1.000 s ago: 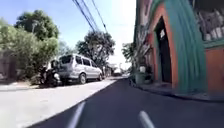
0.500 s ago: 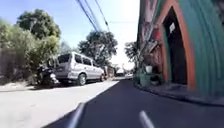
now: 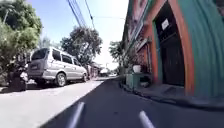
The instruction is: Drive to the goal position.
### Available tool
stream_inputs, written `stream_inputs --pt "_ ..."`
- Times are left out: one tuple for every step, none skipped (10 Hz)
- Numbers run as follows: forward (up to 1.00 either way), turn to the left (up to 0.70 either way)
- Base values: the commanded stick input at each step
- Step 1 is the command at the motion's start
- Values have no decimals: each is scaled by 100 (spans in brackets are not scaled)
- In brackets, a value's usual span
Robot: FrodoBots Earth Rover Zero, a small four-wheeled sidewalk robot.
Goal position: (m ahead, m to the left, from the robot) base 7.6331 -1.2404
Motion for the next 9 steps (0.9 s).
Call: stream_inputs --pt "100 0" --pt "100 0" --pt "100 0" --pt "100 0" --pt "100 0" --pt "100 0" --pt "100 0" --pt "100 0" --pt "100 0"
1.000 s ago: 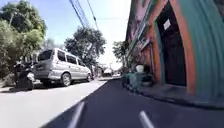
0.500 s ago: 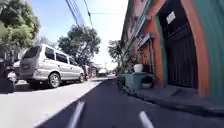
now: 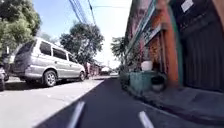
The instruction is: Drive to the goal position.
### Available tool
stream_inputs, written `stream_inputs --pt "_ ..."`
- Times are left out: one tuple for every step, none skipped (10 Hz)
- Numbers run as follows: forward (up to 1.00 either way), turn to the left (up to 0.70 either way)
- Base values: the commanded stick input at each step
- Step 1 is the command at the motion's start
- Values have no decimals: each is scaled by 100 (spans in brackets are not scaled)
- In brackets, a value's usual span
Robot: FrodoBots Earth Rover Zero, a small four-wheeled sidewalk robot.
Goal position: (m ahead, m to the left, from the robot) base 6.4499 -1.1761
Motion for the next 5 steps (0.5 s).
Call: stream_inputs --pt "100 0" --pt "100 0" --pt "100 0" --pt "100 0" --pt "100 0"
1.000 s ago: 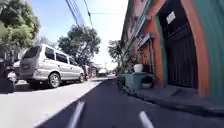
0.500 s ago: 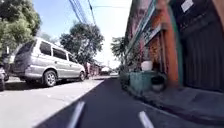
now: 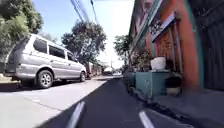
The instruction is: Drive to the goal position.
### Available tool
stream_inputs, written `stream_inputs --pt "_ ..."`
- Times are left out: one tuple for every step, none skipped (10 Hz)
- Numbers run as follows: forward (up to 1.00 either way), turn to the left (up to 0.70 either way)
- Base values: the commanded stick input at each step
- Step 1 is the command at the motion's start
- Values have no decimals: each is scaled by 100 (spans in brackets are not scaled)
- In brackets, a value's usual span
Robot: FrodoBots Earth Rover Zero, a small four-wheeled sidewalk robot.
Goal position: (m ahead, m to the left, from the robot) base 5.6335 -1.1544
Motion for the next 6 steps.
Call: stream_inputs --pt "100 0" --pt "100 0" --pt "100 0" --pt "100 0" --pt "100 0" --pt "100 0"
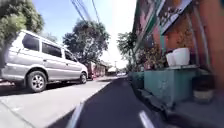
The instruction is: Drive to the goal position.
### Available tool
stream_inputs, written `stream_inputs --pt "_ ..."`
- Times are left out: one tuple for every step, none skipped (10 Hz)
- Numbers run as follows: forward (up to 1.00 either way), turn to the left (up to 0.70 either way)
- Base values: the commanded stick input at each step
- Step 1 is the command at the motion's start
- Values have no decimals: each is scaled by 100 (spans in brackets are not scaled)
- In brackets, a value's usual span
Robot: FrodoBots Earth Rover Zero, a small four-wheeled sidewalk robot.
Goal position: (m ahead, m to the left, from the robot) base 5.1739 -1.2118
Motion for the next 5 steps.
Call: stream_inputs --pt "100 0" --pt "100 0" --pt "100 4" --pt "100 4" --pt "100 0"
